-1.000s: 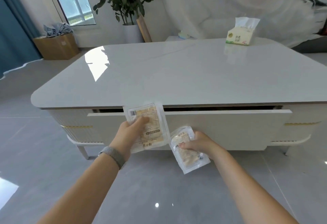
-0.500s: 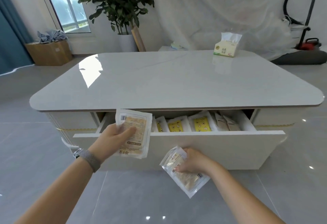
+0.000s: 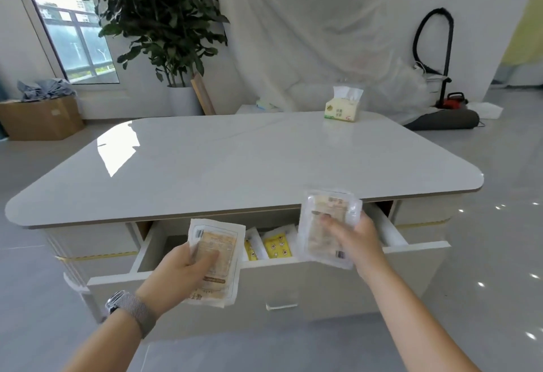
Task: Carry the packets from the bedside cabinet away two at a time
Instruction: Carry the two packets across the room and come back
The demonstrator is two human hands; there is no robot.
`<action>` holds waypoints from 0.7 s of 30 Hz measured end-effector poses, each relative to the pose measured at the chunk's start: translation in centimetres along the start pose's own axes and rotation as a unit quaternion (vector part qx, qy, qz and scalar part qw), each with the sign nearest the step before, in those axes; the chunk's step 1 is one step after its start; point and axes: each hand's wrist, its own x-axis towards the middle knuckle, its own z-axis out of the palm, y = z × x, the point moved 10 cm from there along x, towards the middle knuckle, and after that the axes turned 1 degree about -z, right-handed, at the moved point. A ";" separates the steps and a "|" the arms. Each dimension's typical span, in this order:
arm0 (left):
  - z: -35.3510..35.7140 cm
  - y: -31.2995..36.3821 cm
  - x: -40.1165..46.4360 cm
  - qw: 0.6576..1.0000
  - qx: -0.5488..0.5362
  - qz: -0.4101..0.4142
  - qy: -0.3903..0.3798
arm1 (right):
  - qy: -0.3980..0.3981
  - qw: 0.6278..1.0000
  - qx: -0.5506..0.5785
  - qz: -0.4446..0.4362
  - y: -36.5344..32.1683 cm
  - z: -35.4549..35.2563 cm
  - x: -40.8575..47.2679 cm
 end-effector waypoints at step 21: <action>-8.4 -3.3 1.5 0.944 -0.270 -0.132 0.133 | -0.249 0.925 -0.247 0.144 7.5 23.9 2.0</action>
